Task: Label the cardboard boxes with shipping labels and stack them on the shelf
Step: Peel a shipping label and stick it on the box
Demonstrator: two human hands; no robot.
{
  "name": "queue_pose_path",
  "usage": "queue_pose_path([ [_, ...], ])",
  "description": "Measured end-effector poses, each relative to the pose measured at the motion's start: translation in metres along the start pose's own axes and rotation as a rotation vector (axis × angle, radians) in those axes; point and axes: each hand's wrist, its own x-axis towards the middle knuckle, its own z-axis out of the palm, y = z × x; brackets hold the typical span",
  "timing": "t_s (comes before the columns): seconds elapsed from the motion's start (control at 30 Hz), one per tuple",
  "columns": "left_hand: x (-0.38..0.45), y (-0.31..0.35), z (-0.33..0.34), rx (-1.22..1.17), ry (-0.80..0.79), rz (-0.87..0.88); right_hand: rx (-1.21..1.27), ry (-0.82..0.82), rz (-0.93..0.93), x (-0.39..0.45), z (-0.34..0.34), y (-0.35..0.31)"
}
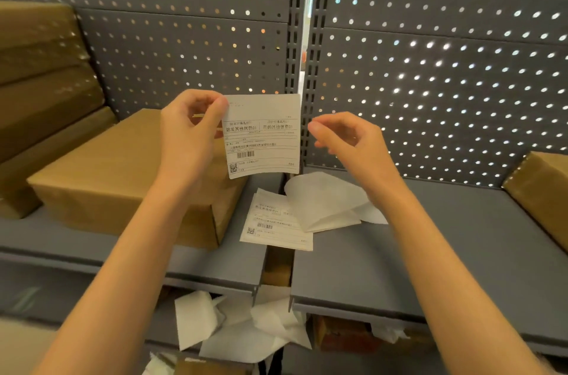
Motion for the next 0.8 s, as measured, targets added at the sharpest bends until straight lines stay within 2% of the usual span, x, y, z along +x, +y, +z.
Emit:
queue_pose_path([
  [0.17, 0.009, -0.004, -0.028, 0.016, -0.003, -0.017, 0.039, 0.012, 0.044, 0.013, 0.043, -0.015],
  [0.4, 0.045, -0.025, -0.077, -0.006, -0.086, -0.107, 0.06, 0.017, 0.049, 0.028, 0.103, -0.031],
  [0.53, 0.074, -0.038, -0.107, -0.104, -0.187, -0.154, 0.093, 0.076, 0.1, 0.039, 0.14, -0.037],
  [0.8, 0.118, -0.058, -0.139, -0.143, -0.34, -0.238, 0.152, 0.214, 0.258, 0.052, 0.187, -0.042],
])
